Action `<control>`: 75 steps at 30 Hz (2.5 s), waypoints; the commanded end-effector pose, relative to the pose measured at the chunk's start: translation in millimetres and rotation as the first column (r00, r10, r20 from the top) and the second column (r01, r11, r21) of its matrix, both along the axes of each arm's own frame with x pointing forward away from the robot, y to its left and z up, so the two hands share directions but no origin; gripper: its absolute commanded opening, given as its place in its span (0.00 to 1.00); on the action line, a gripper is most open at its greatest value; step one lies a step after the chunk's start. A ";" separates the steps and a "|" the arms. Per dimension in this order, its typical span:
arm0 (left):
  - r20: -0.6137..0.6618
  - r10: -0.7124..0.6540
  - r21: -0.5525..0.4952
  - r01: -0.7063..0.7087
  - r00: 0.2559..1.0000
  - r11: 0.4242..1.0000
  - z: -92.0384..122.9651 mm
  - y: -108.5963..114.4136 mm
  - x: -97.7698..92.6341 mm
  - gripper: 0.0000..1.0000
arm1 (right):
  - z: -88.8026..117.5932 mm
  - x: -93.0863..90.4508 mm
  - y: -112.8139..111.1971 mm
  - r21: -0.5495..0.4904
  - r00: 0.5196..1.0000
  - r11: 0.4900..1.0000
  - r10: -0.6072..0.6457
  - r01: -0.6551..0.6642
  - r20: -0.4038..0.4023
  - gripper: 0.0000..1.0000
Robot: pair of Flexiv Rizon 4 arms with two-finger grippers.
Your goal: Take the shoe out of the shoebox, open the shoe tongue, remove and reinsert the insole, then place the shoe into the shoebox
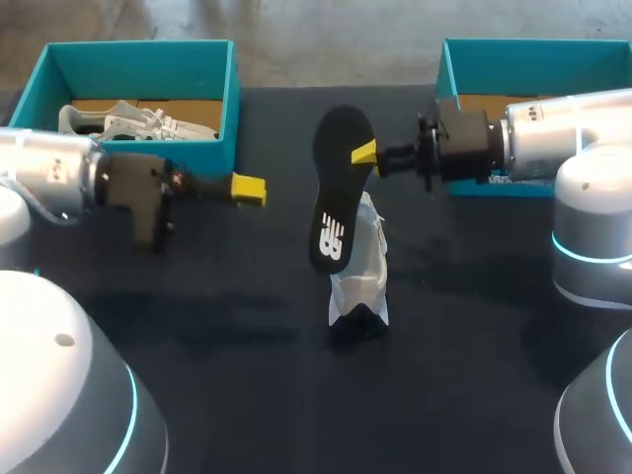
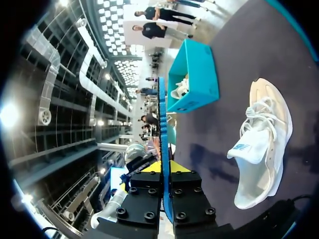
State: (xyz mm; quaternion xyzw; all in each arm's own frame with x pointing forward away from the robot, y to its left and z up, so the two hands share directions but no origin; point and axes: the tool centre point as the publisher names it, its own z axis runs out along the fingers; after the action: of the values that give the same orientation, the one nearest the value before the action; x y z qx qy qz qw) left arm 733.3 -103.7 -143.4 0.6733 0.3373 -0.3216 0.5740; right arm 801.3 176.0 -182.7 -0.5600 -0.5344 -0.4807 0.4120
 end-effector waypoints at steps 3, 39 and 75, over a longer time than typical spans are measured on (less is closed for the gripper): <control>-0.001 -0.049 0.167 0.048 0.999 0.985 44.2 32.2 7.6 1.00 | -4.9 -7.6 4.0 -0.001 1.000 1.000 -0.009 0.009 0.003 0.00; -0.036 -0.007 0.809 0.034 0.999 0.587 125.3 73.3 57.0 1.00 | -22.1 -9.0 28.4 -0.082 1.000 0.996 -0.028 0.026 -0.014 0.00; -0.023 0.293 0.954 -0.066 0.956 0.292 127.2 -7.9 73.8 1.00 | -22.1 -9.0 28.4 -0.082 1.000 0.996 -0.028 0.026 -0.014 0.00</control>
State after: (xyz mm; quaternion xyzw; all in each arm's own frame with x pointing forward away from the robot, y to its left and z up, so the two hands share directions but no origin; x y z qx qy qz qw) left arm 797.7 -103.0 -17.9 0.8076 0.5781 -0.0729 0.0905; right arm 793.0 203.1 -206.0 -0.5850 -0.5418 -0.4620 0.3884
